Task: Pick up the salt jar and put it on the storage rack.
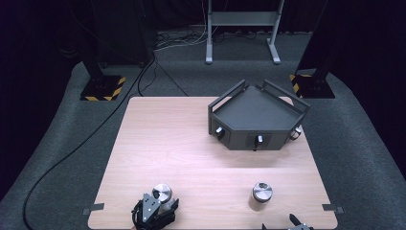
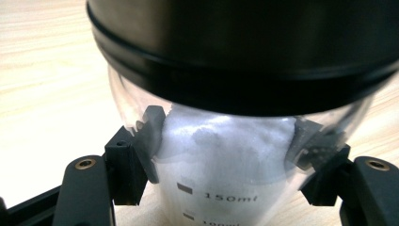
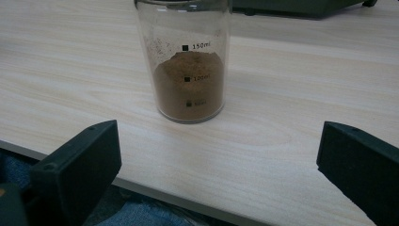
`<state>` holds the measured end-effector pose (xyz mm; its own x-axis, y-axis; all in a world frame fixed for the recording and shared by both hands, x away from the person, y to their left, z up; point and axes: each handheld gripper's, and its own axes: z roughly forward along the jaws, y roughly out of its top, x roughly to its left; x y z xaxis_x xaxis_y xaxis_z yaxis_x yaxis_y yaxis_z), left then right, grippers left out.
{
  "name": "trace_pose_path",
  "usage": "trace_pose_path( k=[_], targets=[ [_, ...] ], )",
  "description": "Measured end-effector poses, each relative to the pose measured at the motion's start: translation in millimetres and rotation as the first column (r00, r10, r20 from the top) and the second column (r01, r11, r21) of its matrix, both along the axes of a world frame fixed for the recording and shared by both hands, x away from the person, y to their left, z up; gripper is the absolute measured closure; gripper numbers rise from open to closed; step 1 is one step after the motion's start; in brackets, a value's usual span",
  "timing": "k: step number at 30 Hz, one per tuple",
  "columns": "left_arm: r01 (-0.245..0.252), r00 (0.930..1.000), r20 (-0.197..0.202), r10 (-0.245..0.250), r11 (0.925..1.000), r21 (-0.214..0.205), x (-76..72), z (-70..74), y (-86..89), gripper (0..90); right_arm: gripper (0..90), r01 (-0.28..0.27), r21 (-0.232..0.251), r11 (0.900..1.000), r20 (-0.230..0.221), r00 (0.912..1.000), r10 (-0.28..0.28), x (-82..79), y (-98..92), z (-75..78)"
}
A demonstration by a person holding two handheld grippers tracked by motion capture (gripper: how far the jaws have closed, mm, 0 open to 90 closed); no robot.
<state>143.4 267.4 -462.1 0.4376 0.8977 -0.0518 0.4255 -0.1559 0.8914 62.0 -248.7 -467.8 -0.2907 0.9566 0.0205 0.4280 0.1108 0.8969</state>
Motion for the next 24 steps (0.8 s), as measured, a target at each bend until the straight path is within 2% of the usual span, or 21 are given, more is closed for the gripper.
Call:
trace_pose_path(
  k=[24],
  targets=[
    [0.089, 0.9954, 0.034, -0.09, 0.9959, 0.012, 12.0, 27.2, -9.6, 31.7, 0.0, 0.006, -0.013, 0.9999, -0.007, 1.0, -0.006, 0.5, 3.3, 1.6]
  ],
)
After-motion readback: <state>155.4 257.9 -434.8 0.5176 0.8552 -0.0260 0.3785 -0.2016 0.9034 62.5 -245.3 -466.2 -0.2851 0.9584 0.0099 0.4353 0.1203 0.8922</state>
